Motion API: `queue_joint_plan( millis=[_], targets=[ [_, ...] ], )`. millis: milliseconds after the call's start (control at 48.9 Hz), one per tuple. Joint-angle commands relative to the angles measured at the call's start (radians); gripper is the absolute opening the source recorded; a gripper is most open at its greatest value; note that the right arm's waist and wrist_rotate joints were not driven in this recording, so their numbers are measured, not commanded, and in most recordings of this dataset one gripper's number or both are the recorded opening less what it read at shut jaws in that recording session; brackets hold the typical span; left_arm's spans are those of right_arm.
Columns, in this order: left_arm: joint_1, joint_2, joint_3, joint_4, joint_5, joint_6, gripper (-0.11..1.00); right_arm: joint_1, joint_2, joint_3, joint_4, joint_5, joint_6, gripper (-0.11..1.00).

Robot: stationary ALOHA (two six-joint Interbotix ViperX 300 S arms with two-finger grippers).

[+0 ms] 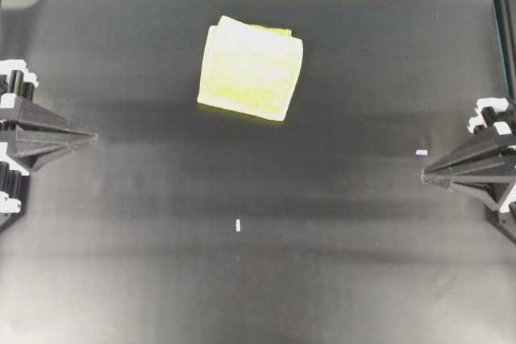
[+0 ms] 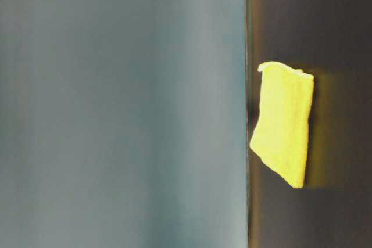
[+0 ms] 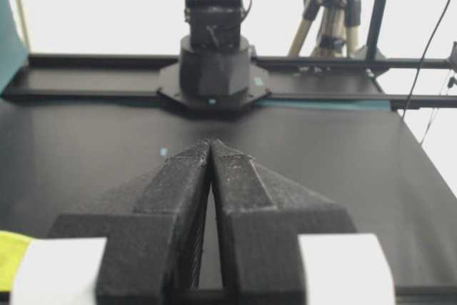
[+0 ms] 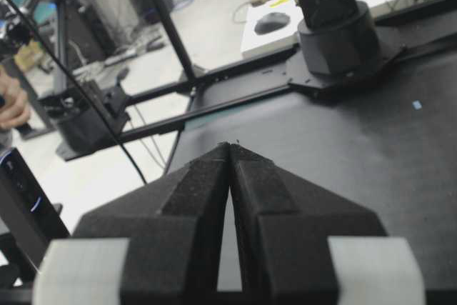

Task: Push a yellow cloth with the left arm to wipe the desk.
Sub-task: 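Reach the left gripper forward onto the yellow cloth's near edge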

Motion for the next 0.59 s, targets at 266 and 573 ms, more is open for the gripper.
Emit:
queue_joint_plan(
  millis=[266,573],
  targets=[
    [0.109,0.301,-0.097,0.041,0.003,0.003,0.00,0.000,0.018,-0.015,0.002,0.037,0.000,0.00],
    [0.212,0.594,-0.232,0.041,-0.008,0.002,0.02,0.002,0.018,-0.015,0.002,0.081,0.002,0.00]
  ],
)
